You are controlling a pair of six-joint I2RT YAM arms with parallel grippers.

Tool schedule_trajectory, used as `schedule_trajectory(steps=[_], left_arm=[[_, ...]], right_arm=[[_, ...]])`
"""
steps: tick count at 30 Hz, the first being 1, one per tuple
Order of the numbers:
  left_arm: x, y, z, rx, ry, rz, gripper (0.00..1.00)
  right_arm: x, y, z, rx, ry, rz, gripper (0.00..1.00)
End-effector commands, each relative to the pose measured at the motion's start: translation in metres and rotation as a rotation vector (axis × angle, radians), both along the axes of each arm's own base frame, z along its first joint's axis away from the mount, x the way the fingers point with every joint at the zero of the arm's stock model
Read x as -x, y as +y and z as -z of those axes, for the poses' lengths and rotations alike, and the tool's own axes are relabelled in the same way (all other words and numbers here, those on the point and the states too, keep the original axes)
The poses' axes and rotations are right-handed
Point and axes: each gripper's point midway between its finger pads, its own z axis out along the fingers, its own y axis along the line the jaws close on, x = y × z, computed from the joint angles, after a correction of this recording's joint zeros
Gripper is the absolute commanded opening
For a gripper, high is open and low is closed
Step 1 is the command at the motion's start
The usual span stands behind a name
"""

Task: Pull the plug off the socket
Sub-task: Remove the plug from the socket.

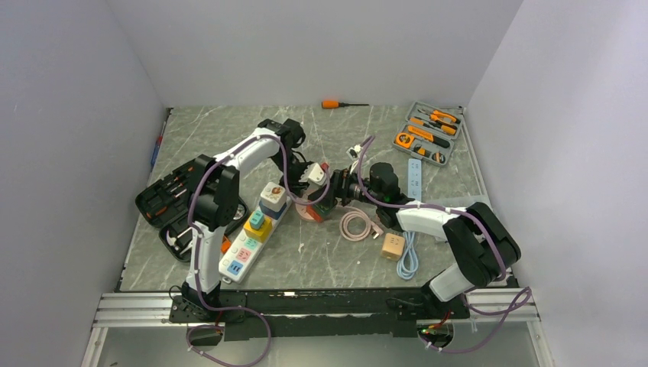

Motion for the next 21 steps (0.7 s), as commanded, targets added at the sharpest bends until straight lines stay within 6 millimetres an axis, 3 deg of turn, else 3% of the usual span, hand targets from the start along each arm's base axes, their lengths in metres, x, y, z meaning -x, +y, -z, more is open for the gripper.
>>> schedule_trajectory(steps=[1, 7, 11, 15, 21], left_arm=[[0.017, 0.015, 0.003, -0.068, 0.02, 0.053, 0.03], [0.006, 0.006, -0.014, -0.022, -0.08, 0.073, 0.0], [-0.003, -0.003, -0.045, 0.076, -0.237, 0.091, 0.0], [0.0, -0.005, -0.066, 0.126, -0.316, 0.11, 0.0], [0.01, -0.006, -0.082, 0.154, -0.343, 0.124, 0.0]], right_arm=[[0.006, 0.01, -0.015, -0.024, -0.044, -0.068, 1.0], [0.001, 0.007, -0.029, -0.048, -0.078, -0.081, 1.0], [-0.017, -0.014, -0.048, -0.102, -0.104, -0.044, 1.0], [-0.037, -0.033, -0.064, -0.111, -0.148, 0.005, 1.0], [-0.072, -0.051, -0.052, -0.062, -0.156, 0.111, 1.0]])
